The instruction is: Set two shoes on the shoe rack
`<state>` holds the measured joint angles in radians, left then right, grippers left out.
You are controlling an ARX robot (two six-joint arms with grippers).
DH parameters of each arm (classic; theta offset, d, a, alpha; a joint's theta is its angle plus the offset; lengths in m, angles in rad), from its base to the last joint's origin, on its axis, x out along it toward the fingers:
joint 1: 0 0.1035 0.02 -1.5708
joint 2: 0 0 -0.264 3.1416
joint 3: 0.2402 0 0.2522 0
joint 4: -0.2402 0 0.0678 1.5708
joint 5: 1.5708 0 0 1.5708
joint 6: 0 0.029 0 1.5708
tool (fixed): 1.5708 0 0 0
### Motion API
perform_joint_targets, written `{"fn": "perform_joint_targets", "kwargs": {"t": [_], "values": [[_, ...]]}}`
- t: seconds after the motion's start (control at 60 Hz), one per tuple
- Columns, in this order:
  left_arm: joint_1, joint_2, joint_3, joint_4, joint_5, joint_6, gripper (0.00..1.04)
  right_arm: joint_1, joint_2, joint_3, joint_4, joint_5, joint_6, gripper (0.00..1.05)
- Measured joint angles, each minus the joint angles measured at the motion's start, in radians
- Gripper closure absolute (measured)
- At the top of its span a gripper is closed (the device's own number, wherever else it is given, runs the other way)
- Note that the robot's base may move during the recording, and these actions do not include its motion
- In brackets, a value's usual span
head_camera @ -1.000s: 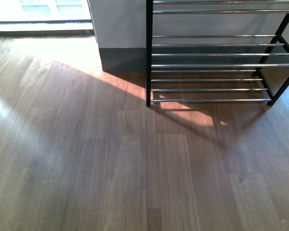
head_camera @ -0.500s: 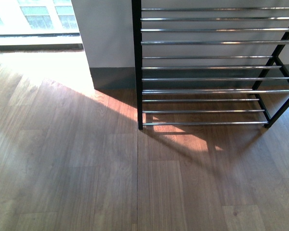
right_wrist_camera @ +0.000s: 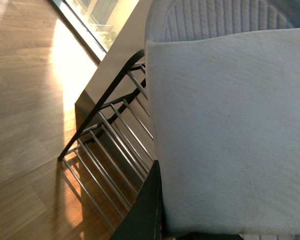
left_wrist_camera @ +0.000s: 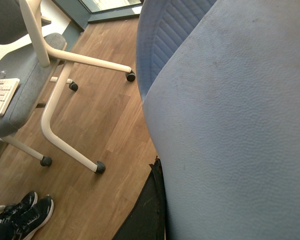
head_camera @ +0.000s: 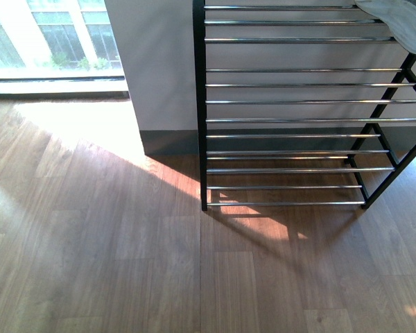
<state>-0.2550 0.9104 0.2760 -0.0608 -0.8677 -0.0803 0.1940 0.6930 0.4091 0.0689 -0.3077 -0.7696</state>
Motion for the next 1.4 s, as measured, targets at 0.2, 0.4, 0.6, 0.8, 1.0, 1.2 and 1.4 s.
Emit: {"fn": "perform_joint_targets", "kwargs": {"t": [0.2, 0.4, 0.6, 0.8, 1.0, 1.2, 1.4], "values": [[0.000, 0.000, 0.000, 0.000, 0.000, 0.000, 1.03, 0.000, 0.000, 0.000, 0.000, 0.000, 0.000, 1.03], [0.000, 0.000, 0.000, 0.000, 0.000, 0.000, 1.03, 0.000, -0.001, 0.000, 0.000, 0.000, 0.000, 1.03], [0.000, 0.000, 0.000, 0.000, 0.000, 0.000, 1.03, 0.000, 0.000, 0.000, 0.000, 0.000, 0.000, 1.03], [0.001, 0.001, 0.000, 0.000, 0.000, 0.000, 1.03, 0.007, 0.027, 0.002, 0.043, -0.053, 0.090, 1.03], [0.001, 0.001, 0.000, 0.000, 0.000, 0.000, 1.03, 0.108, 0.517, 0.406, 0.018, 0.110, 0.638, 1.03], [0.001, 0.001, 0.000, 0.000, 0.000, 0.000, 1.03, 0.128, 0.877, 0.716, -0.072, 0.195, 0.838, 1.03], [0.001, 0.001, 0.000, 0.000, 0.000, 0.000, 1.03, 0.132, 1.134, 0.922, -0.109, 0.273, 0.859, 1.03]]}}
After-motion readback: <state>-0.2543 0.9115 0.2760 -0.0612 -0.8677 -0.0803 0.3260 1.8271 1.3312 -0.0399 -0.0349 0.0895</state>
